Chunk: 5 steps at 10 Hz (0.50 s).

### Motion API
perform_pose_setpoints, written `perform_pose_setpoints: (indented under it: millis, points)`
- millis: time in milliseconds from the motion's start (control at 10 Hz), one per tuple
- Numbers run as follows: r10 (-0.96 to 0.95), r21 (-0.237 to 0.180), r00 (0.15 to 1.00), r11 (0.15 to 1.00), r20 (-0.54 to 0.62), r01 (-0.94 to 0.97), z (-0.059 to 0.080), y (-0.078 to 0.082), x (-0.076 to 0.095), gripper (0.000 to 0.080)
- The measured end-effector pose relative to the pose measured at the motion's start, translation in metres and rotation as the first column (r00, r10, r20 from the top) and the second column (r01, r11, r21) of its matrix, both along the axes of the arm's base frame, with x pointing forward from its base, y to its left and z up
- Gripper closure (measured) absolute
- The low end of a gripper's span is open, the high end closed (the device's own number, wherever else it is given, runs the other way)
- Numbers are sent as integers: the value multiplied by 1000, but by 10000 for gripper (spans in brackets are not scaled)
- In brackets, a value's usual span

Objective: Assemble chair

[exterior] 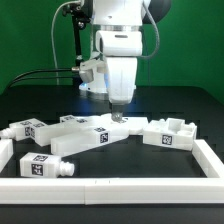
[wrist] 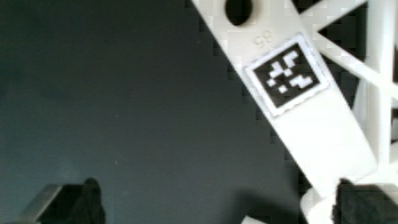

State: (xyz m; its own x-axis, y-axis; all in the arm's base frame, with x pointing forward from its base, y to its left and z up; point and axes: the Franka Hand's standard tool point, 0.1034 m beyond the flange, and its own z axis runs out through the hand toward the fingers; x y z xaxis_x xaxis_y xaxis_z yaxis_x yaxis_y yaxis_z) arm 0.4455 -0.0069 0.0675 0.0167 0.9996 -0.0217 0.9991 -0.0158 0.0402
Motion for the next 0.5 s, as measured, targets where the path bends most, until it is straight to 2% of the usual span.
perform_pose_setpoints:
  millis: [200, 300, 500]
  points:
    - [-205, 15, 979, 979, 2, 205, 0, 0, -1, 150]
    - [-383, 35, 924, 923, 0, 382, 0, 0, -1, 150]
    - [-699, 69, 714, 711, -33, 700, -2, 9, -6, 150]
